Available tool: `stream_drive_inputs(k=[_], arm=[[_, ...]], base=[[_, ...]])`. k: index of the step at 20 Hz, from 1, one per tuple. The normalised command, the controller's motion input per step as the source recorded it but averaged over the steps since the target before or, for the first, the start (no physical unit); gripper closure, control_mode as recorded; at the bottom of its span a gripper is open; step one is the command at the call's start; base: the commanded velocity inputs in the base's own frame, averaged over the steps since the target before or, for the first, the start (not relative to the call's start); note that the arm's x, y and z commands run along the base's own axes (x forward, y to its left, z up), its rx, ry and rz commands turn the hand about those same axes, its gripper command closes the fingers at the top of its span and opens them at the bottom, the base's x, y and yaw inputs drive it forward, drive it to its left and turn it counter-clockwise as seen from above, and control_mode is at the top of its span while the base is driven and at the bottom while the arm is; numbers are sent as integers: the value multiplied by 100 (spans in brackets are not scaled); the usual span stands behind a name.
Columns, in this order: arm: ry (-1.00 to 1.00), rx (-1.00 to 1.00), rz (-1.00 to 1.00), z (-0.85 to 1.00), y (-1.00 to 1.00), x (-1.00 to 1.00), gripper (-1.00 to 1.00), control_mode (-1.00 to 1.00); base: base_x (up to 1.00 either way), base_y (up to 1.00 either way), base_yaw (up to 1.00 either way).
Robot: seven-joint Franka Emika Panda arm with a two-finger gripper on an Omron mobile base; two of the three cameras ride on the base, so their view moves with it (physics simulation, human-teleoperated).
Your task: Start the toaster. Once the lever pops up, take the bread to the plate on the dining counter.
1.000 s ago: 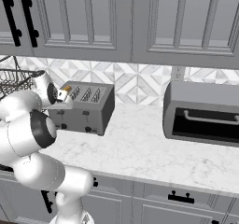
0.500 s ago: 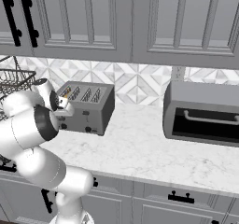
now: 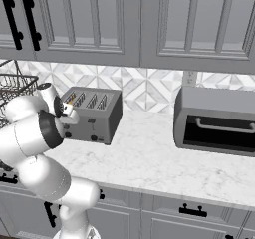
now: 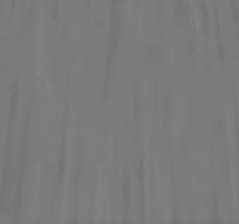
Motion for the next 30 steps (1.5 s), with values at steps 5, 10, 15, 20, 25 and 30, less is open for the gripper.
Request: stream_drive_inputs(k=[5, 10, 15, 20, 25, 30], arm=[[-11, 0, 0, 8, 0, -30, 100, -100], [-17, 1, 0, 97, 0, -29, 100, -100], [-17, 0, 0, 88, -2, -11, 100, -100], [-21, -1, -5, 20, 4, 0, 100, -100], [-23, -1, -6, 3, 0, -7, -100, -100], [-11, 0, -1, 4, -21, 7, -100, -100]], base=[[0, 0, 0], [0, 0, 0], [0, 0, 0], [0, 0, 0], [0, 0, 0], [0, 0, 0]])
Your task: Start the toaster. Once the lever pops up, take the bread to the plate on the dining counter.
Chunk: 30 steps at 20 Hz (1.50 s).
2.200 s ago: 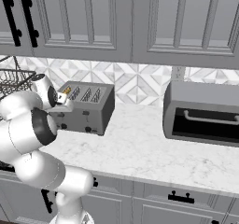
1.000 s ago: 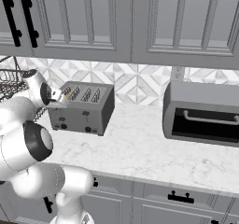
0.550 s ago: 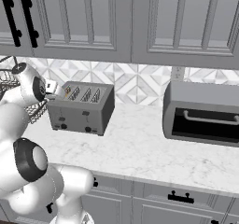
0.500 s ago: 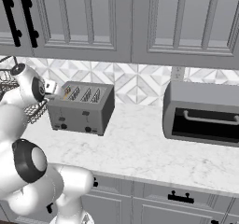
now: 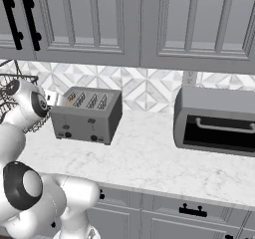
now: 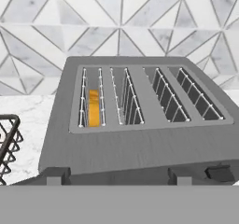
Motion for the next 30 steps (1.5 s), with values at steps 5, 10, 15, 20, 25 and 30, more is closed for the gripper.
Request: stream_drive_inputs(k=[5, 10, 15, 20, 25, 30], arm=[[-4, 0, 1, 1, -19, 30, -100, -100], [0, 0, 2, 0, 0, 47, -100, -100], [2, 0, 0, 1, 13, 27, -100, -100], [9, 6, 0, 1, 18, 3, -100, -100], [5, 5, 0, 3, 7, 0, -100, -100], [1, 0, 0, 0, 4, 6, -100, -100]], base=[[0, 0, 0], [0, 0, 0], [0, 0, 0], [0, 0, 0], [0, 0, 0], [0, 0, 0]])
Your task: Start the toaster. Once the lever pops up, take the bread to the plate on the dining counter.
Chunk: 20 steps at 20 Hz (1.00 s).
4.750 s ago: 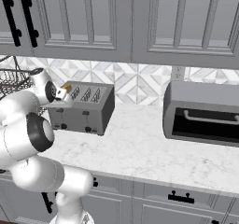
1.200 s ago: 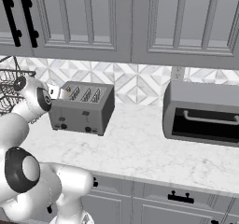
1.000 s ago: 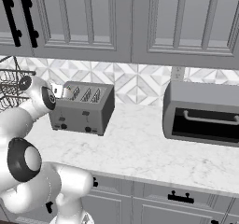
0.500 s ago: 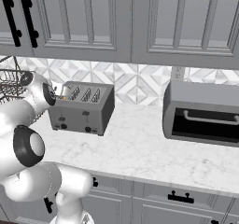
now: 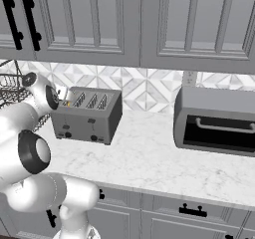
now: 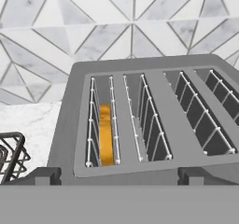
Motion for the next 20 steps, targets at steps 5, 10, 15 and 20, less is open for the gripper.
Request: stream_drive_inputs(k=[5, 10, 15, 20], arm=[[0, 0, 1, 0, 3, 18, -100, -100], [4, 0, 0, 0, 0, 27, -100, -100], [2, -1, 0, 0, 0, 2, -100, -100], [0, 0, 0, 0, 0, 0, -100, -100]], base=[[0, 0, 0], [0, 0, 0], [0, 0, 0], [0, 0, 0]])
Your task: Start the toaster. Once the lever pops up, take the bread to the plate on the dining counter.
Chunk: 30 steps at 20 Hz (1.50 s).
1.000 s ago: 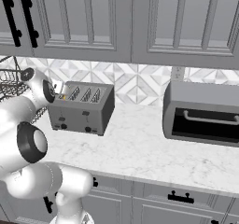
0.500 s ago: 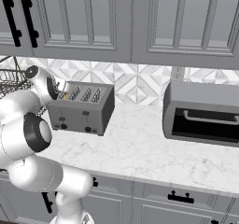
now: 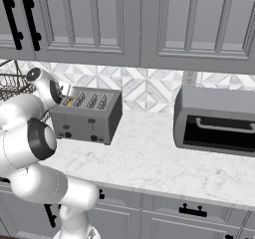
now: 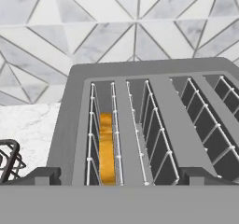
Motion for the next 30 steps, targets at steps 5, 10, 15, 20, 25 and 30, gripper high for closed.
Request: stream_drive_inputs(k=[5, 10, 15, 20, 25, 30], arm=[[0, 0, 0, 0, 0, 0, -100, -100], [0, 0, 0, 0, 0, 0, -100, -100], [0, 0, 0, 0, 0, 0, -100, -100], [0, 0, 0, 0, 0, 0, -100, -100], [0, 0, 0, 0, 0, 0, -100, -100], [0, 0, 0, 0, 0, 0, -100, -100]], base=[[0, 0, 0], [0, 0, 0], [0, 0, 0], [0, 0, 0], [0, 0, 0], [0, 0, 0]])
